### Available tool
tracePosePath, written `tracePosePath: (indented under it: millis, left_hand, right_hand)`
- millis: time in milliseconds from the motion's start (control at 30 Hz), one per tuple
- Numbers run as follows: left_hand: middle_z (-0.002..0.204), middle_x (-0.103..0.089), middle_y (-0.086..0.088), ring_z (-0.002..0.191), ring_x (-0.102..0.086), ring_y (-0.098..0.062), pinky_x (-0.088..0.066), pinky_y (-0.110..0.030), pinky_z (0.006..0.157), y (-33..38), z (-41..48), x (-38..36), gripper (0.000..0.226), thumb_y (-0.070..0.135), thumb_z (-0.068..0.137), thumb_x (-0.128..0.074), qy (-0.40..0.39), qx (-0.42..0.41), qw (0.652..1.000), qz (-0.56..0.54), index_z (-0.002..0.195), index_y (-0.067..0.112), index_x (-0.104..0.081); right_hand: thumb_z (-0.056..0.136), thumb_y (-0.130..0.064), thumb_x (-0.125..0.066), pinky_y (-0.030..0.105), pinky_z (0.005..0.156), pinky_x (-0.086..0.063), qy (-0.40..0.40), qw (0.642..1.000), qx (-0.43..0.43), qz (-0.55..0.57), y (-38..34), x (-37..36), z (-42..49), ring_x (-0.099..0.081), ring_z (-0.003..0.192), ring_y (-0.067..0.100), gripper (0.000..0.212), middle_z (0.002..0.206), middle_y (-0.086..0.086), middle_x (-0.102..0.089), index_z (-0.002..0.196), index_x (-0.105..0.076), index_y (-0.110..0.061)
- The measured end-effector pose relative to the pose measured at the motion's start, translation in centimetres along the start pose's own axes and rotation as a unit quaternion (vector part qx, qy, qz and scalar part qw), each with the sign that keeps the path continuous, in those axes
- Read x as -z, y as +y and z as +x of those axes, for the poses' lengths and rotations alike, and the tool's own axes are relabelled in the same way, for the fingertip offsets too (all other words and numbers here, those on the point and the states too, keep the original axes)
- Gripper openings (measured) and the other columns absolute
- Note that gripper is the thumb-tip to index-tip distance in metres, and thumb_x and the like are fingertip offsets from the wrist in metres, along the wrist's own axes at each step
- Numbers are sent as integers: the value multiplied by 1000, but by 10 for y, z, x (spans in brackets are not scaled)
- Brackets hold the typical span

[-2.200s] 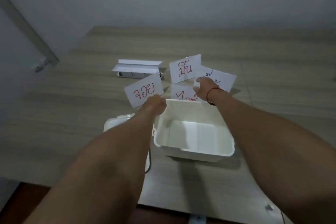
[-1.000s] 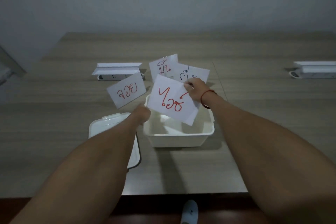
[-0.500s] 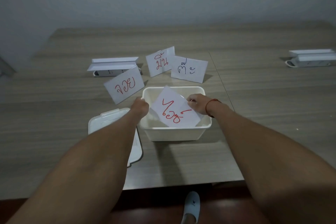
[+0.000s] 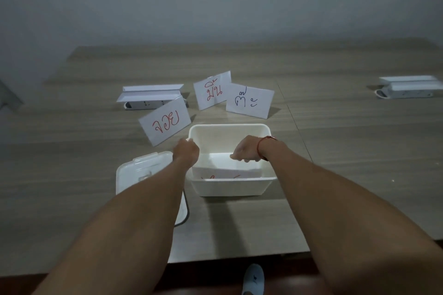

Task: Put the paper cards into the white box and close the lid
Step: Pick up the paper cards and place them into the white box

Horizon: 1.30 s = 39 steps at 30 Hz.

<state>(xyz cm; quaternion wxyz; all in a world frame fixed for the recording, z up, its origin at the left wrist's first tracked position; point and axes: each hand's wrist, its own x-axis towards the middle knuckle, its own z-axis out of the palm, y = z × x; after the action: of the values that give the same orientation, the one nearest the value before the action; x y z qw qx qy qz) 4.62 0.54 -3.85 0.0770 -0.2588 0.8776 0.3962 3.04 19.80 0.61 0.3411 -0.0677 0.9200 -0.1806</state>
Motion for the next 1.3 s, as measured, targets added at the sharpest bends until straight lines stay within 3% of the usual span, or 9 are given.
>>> tracePosePath:
  millis: [133, 233, 300, 533, 733, 867, 967, 1133, 1300]
  left_hand:
    - [119, -61, -25, 110, -59, -39, -49, -45, 95, -1, 13, -7, 48, 31, 102, -27, 32, -43, 997, 52, 120, -4, -55]
    - [112, -63, -23, 104, -61, -38, -49, -42, 88, 9, 27, -14, 47, 32, 102, -25, 58, -62, 994, 68, 113, -1, -56]
    - [110, -63, -22, 100, -61, -37, -49, -41, 86, 18, 37, -18, 47, 33, 102, -23, 70, -74, 992, 77, 111, 1, -57]
    - [99, -65, -19, 79, -55, -26, -48, -35, 73, 51, 89, -27, 47, 35, 101, -23, 109, -54, 988, 97, 103, 3, -58]
    - [91, -59, -14, 83, -57, -28, -40, -33, 69, 75, 119, -33, 48, 32, 102, -24, 143, -38, 982, 118, 106, 2, -61]
    - [101, -66, -19, 90, -61, -33, -47, -36, 77, 79, 126, -38, 49, 32, 101, -24, 156, -40, 979, 123, 105, 1, -62]
    - [104, -66, -20, 95, -62, -36, -49, -39, 82, 78, 129, -40, 49, 32, 100, -24, 152, -38, 981, 118, 104, 2, -62]
    - [106, -65, -20, 97, -61, -36, -49, -41, 83, 77, 128, -35, 47, 33, 100, -24, 131, -38, 986, 95, 108, 3, -59]
    - [113, -61, -20, 100, -61, -37, -49, -42, 81, 70, 116, -30, 42, 34, 101, -27, 95, -42, 993, 59, 125, 5, -46]
  right_hand:
    - [90, -35, -55, 34, 95, -51, 187, 982, 0, 16, 11, 26, 14, -64, 108, 31, 38, 114, 15, -69, 102, -71, -3]
    - [90, -22, -51, 34, 86, -52, 261, 963, -24, 55, 21, 47, 39, -65, 103, 34, 27, 110, 20, -70, 98, -68, -3]
    - [92, -20, -48, 36, 91, -50, 295, 954, -29, 42, 23, 58, 53, -62, 109, 34, 26, 117, 17, -67, 105, -66, -6]
    - [98, -26, -45, 42, 106, -36, 341, 939, -36, -29, 33, 97, 122, -46, 131, 30, 37, 142, 10, -47, 132, -51, -12]
    - [99, -26, -45, 48, 119, -15, 312, 948, -53, -12, 43, 130, 172, -14, 150, 23, 53, 161, 5, -20, 148, -28, -15]
    - [98, -25, -46, 48, 117, -23, 309, 945, -103, 15, 46, 141, 195, -41, 136, 28, 36, 140, 11, -52, 132, -50, -14]
    - [96, -19, -49, 43, 106, -36, 306, 943, -116, 55, 40, 142, 202, -55, 124, 32, 29, 131, 15, -60, 121, -62, -11]
    - [100, -15, -41, 39, 96, -44, 331, 943, -45, -1, 34, 139, 194, -58, 117, 35, 27, 126, 18, -62, 119, -58, -9]
    - [98, -6, -39, 38, 94, -36, 463, 885, 13, -59, 22, 144, 163, -55, 115, 30, 32, 123, 9, -62, 124, -53, -18]
